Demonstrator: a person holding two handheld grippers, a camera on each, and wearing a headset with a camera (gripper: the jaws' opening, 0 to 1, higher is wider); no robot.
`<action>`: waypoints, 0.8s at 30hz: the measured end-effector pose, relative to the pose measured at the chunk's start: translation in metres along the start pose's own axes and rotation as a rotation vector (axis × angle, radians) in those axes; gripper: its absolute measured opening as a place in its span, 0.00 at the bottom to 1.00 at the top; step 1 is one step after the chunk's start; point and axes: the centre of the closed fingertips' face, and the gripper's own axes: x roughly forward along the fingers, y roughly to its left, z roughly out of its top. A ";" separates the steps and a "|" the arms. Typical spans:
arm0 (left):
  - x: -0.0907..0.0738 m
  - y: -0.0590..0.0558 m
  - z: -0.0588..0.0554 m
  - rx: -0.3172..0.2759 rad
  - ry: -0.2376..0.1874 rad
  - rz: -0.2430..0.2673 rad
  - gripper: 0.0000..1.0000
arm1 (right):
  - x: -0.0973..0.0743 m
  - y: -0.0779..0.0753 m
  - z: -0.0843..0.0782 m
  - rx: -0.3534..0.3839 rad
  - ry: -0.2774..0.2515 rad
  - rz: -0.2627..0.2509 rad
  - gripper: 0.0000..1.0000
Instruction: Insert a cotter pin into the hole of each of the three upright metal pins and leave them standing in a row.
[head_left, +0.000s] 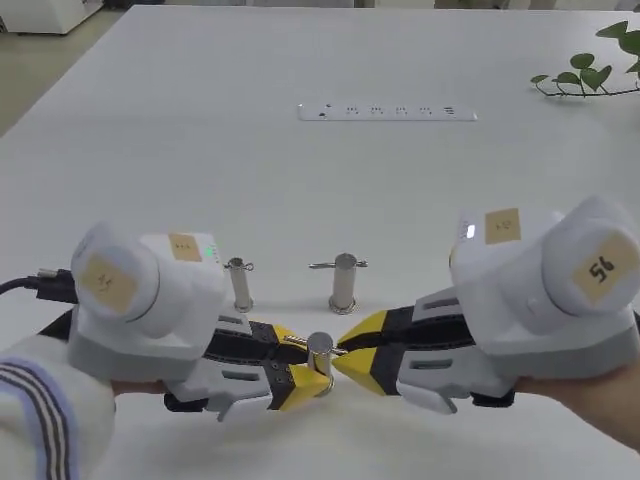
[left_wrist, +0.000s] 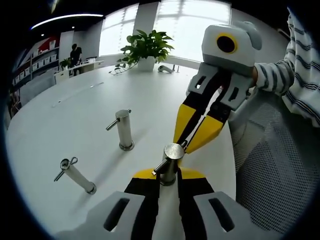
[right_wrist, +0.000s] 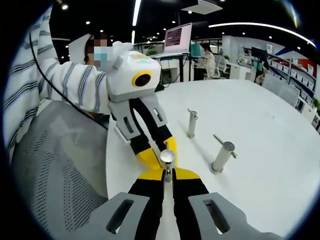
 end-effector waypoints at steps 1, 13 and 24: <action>0.000 0.000 0.000 0.001 -0.001 0.002 0.12 | -0.001 0.000 -0.001 0.006 -0.001 0.003 0.07; -0.001 0.000 -0.001 -0.013 0.002 0.000 0.12 | -0.002 0.002 -0.001 0.026 -0.015 0.000 0.05; -0.001 -0.002 -0.002 -0.083 -0.008 -0.002 0.12 | 0.002 0.000 0.000 0.032 -0.010 -0.006 0.05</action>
